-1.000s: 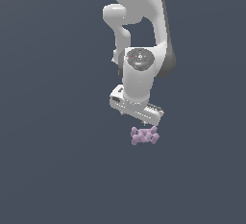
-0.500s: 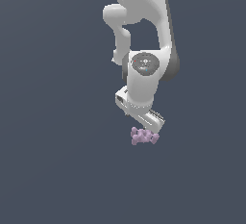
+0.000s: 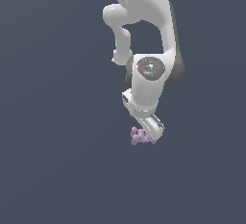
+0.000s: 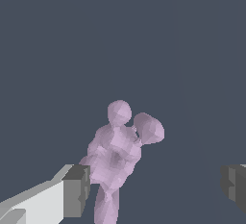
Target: Pick up the object and move it to a goal position.
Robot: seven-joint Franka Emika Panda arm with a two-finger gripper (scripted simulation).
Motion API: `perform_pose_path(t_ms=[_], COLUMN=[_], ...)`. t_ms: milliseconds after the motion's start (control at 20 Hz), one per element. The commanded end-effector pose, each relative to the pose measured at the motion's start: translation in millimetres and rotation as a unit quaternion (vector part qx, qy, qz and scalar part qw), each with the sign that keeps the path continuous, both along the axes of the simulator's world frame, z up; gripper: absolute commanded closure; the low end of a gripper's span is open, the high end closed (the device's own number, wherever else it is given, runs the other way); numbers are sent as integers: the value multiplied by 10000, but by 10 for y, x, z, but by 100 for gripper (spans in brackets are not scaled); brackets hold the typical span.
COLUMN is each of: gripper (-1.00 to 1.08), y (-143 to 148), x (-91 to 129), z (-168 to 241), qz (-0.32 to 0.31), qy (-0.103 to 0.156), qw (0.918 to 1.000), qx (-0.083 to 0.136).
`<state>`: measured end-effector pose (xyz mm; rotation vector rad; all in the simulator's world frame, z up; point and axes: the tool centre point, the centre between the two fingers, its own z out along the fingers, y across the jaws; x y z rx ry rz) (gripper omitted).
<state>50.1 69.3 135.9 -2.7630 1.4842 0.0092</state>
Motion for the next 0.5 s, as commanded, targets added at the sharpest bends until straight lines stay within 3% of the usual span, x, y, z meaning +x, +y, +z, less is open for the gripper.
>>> perform_pose_path(t_ms=[0,450], gripper=[-92,-92], y=[34,160], x=[22,97], z=[-15,-70], qz=[-321,-1434], qy=[2,4], qw=[9995,9897], qx=[-4,-20])
